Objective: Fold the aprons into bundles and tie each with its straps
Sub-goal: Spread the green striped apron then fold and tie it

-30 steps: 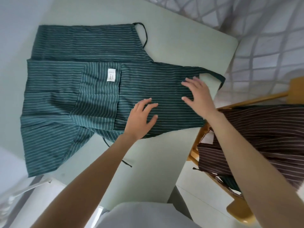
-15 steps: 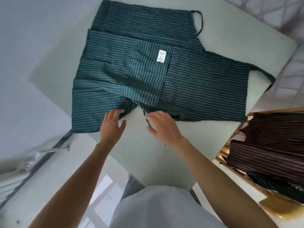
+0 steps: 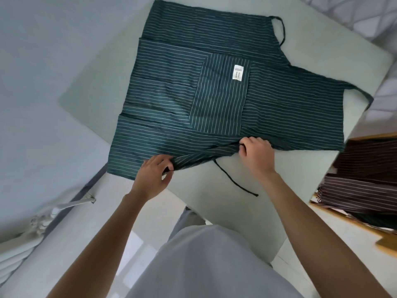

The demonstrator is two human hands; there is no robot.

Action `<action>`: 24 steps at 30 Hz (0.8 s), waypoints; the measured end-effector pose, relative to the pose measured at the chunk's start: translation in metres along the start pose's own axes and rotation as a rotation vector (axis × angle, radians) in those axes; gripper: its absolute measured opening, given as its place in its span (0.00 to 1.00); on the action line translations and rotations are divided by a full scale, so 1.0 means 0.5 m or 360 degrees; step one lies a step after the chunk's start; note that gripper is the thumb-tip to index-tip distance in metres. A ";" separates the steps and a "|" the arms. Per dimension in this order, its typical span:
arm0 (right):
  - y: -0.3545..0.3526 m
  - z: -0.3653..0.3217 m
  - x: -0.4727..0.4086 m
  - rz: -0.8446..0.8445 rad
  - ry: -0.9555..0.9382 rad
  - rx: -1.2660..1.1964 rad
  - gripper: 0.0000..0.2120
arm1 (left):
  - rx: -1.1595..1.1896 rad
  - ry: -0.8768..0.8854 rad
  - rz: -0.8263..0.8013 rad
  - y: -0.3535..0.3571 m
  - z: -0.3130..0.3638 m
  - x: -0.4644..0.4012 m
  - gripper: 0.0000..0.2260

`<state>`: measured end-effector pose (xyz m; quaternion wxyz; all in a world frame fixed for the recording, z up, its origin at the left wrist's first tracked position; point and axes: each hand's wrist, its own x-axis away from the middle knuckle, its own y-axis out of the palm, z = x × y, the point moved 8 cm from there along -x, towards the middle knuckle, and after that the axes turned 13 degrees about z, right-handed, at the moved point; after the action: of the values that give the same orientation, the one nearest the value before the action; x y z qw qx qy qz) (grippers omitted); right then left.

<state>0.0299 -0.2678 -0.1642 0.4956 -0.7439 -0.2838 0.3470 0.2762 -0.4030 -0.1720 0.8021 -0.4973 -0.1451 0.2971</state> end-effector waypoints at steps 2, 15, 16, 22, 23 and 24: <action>-0.006 -0.038 0.021 0.0008 -0.0078 -0.0076 0.09 | 0.0041 -0.0049 -0.0076 -0.006 -0.008 0.005 0.03; -0.002 -0.168 0.066 0.0109 -0.0256 0.0110 0.12 | 0.0437 -0.0265 -0.0213 -0.021 -0.021 0.010 0.07; -0.017 -0.174 0.061 0.0204 -0.0285 0.0102 0.09 | 0.0456 -0.0265 -0.0181 -0.028 -0.023 0.011 0.06; -0.056 -0.179 0.065 0.0241 -0.0337 0.0106 0.11 | 0.0442 -0.0274 -0.0077 -0.051 -0.036 0.014 0.08; -0.063 -0.173 0.071 0.0185 -0.0293 0.0075 0.12 | 0.0452 -0.0258 -0.0073 -0.056 -0.033 0.014 0.09; -0.072 -0.158 0.076 0.0150 -0.0156 0.0022 0.13 | 0.0457 -0.0248 -0.0078 -0.059 -0.034 0.013 0.09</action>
<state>0.1125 -0.2689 -0.1184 0.4693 -0.7352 -0.2698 0.4080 0.3000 -0.4210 -0.1544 0.8582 -0.3494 -0.1751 0.3328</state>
